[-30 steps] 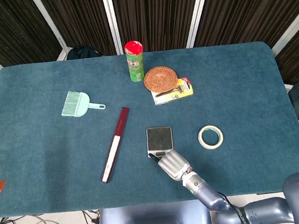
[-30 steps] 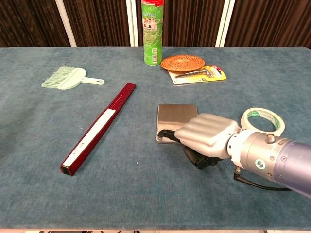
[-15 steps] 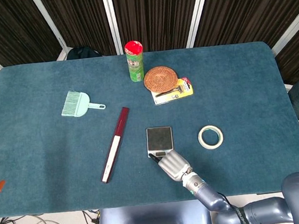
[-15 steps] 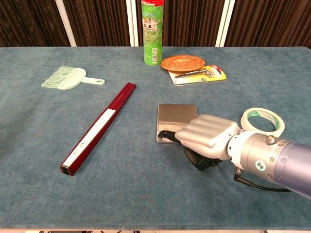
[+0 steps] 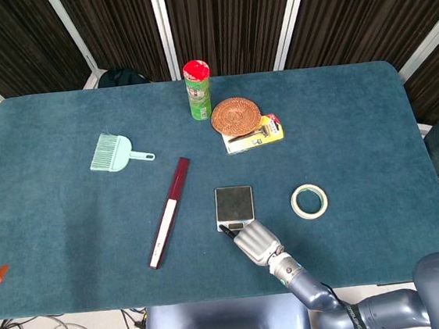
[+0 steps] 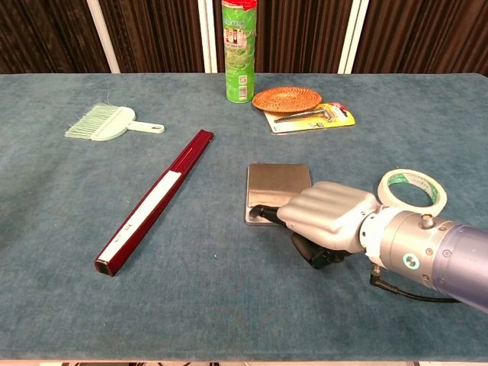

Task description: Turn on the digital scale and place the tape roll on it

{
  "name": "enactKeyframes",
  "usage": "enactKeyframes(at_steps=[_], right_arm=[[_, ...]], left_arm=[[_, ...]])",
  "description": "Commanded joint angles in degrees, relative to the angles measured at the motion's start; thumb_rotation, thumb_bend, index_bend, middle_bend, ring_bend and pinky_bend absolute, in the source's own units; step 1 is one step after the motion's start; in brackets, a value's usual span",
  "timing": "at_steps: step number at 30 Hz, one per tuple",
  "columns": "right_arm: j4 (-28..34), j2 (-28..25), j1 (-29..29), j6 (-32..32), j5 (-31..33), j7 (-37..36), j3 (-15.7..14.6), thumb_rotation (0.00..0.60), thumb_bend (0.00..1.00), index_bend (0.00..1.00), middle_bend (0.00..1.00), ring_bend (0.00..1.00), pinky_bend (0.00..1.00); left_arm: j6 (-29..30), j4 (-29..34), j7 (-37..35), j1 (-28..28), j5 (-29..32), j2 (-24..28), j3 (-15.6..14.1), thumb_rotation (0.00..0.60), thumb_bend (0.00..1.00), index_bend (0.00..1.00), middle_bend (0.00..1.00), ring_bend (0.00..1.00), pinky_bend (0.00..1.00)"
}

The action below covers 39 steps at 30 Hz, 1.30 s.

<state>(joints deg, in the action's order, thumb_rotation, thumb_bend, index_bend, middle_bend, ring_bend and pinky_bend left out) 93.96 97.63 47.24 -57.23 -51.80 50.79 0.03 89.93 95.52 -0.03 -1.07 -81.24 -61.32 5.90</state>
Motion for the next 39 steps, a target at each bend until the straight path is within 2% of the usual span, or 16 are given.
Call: enactKeyframes(at_steps=[1,16,23,30,39], right_arm=[[0.0,0.0,0.0,0.0,-0.1,-0.2,-0.1,0.6,0.91,0.09,0.78,0.9,0.74],[-0.7,0.2,-0.1,-0.1,-0.7,-0.9,-0.6,0.6,0.91,0.14,0.78,0.9,0.74],[-0.9,0.2,-0.1,0.0,-0.9,-1.0,-0.8,0.6,0.91,0.2,0.78,0.9,0.74],[-1.0,0.3,0.0,0.2,-0.8,-1.0,-0.9,0.6,0.91,0.31,0.78,0.9,0.74],[-1.4,0.5,0.1,0.4,-0.5,-0.9,-1.1,0.6,0.91,0.36,0.78,0.9,0.74]], left_arm=[[0.1,0.0,0.0,0.0,0.1,0.0,0.0,0.6,0.0,0.0,0.0,0.0,0.0],[0.0,0.0,-0.1,0.0,0.0,0.0,0.0,0.6,0.0,0.0,0.0,0.0,0.0],[0.0,0.0,0.0,0.0,0.1,0.0,0.0,0.6,0.0,0.0,0.0,0.0,0.0],[-0.1,0.0,0.0,0.0,0.0,0.1,0.0,0.6,0.0,0.0,0.0,0.0,0.0],[-0.2,0.0,0.0,0.0,0.1,0.2,0.0,0.6,0.0,0.0,0.0,0.0,0.0]])
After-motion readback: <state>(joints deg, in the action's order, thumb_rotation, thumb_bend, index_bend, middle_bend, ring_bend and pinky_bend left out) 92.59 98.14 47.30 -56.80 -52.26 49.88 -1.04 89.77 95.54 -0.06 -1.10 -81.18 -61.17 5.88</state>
